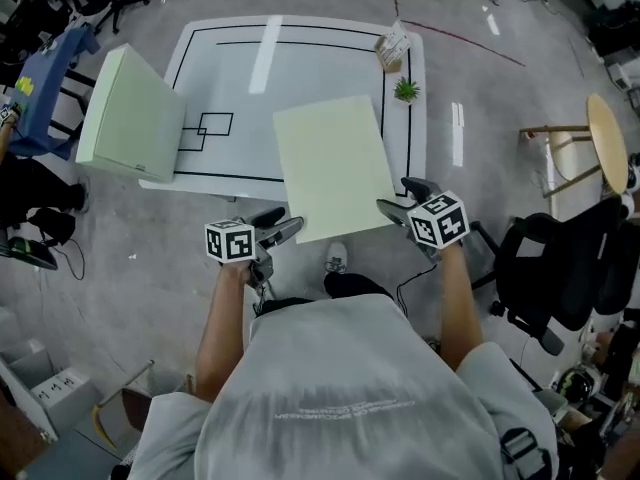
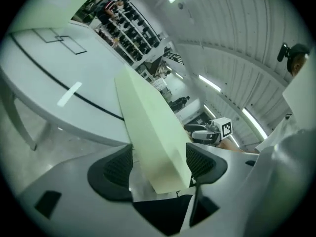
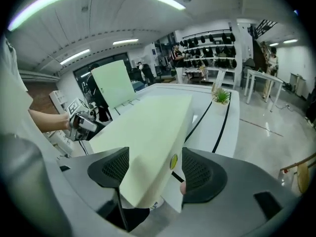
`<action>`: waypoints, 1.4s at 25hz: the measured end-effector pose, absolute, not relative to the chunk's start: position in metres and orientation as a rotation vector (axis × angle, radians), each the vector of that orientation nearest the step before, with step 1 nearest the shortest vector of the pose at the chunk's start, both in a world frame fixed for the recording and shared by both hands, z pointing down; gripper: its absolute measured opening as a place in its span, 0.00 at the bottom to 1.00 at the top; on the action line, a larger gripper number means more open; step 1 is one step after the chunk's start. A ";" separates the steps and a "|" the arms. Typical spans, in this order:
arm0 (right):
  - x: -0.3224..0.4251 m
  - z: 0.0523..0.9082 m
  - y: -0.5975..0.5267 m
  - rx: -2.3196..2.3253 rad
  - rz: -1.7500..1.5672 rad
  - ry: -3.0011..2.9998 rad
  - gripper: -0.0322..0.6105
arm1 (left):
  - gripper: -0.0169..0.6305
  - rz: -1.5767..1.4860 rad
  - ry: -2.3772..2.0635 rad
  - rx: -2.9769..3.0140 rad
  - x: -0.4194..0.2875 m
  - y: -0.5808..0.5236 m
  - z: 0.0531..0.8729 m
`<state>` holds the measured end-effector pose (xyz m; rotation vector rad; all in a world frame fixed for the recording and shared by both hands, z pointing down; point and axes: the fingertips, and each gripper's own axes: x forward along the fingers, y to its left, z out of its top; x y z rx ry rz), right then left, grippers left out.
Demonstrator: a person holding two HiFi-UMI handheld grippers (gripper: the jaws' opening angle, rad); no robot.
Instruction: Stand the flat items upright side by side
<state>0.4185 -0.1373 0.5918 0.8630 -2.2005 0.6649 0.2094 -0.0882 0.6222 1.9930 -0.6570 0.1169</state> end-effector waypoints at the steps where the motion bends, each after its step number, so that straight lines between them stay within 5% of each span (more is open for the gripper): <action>1: 0.419 0.599 -0.141 0.831 0.676 -2.196 0.59 | 0.55 0.098 -0.664 1.967 0.210 -0.089 0.627; 22: 0.403 0.646 -0.158 0.440 1.159 -2.165 0.66 | 0.56 -0.133 -0.558 1.789 0.244 -0.096 0.653; 35: 0.380 0.631 -0.152 0.369 1.044 -2.290 0.66 | 0.56 -0.007 -0.632 1.851 0.232 -0.078 0.643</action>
